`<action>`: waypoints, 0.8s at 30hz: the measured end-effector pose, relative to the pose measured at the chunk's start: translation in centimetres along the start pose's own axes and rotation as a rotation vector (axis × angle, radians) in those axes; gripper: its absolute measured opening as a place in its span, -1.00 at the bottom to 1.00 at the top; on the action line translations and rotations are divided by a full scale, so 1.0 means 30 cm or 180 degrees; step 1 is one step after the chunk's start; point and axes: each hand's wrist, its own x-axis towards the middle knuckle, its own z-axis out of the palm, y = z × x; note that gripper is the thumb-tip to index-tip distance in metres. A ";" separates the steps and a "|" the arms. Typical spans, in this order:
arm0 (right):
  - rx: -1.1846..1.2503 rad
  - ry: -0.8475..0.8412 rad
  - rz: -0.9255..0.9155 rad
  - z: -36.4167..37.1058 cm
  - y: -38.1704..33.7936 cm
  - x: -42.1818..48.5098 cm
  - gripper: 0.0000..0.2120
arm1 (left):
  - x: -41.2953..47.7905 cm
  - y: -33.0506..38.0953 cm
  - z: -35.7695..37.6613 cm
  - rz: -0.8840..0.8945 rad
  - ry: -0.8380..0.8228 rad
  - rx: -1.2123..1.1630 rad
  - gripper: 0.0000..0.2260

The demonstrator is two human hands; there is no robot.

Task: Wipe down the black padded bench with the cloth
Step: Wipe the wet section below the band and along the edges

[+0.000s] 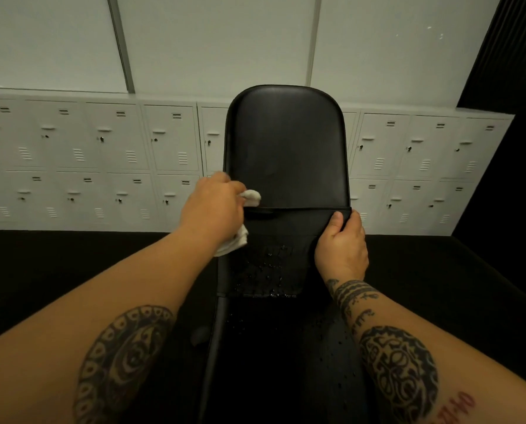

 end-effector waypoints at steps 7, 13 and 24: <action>-0.0013 0.0014 0.0033 0.003 -0.001 0.002 -0.45 | -0.017 -0.049 0.010 -0.0535 0.0456 -0.0285 -0.76; -0.0058 0.0059 0.0008 0.013 0.013 0.008 -0.44 | 0.014 0.013 0.050 -0.0493 0.0763 -0.0534 -0.78; -0.0071 0.0091 -0.0013 0.016 0.010 0.008 -0.45 | 0.125 0.214 0.099 -0.0124 0.0277 -0.0346 -0.77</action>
